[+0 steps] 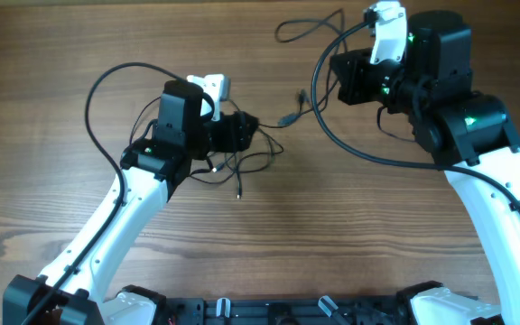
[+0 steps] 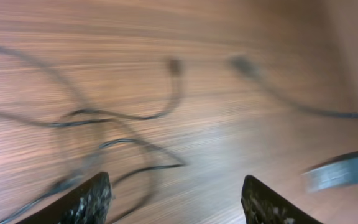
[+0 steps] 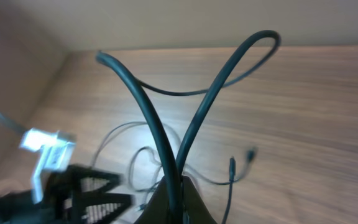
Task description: Untangle cables
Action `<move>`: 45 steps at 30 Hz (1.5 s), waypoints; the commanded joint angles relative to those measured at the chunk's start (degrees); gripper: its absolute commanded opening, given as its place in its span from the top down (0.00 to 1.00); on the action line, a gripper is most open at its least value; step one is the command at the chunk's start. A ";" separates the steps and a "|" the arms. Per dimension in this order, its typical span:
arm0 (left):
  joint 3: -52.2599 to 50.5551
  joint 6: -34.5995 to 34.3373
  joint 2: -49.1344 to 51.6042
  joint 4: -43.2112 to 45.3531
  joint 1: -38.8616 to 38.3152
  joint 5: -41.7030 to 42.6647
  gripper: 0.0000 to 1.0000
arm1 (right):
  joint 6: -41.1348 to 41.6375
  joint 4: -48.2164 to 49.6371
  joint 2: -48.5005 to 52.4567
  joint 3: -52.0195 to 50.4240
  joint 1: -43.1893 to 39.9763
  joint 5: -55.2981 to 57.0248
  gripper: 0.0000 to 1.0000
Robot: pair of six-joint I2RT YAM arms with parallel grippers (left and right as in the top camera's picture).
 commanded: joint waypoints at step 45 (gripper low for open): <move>-0.04 -5.57 0.07 -9.70 1.79 -29.03 0.26 | -17.03 -21.38 16.83 0.13 -34.95 -11.26 0.05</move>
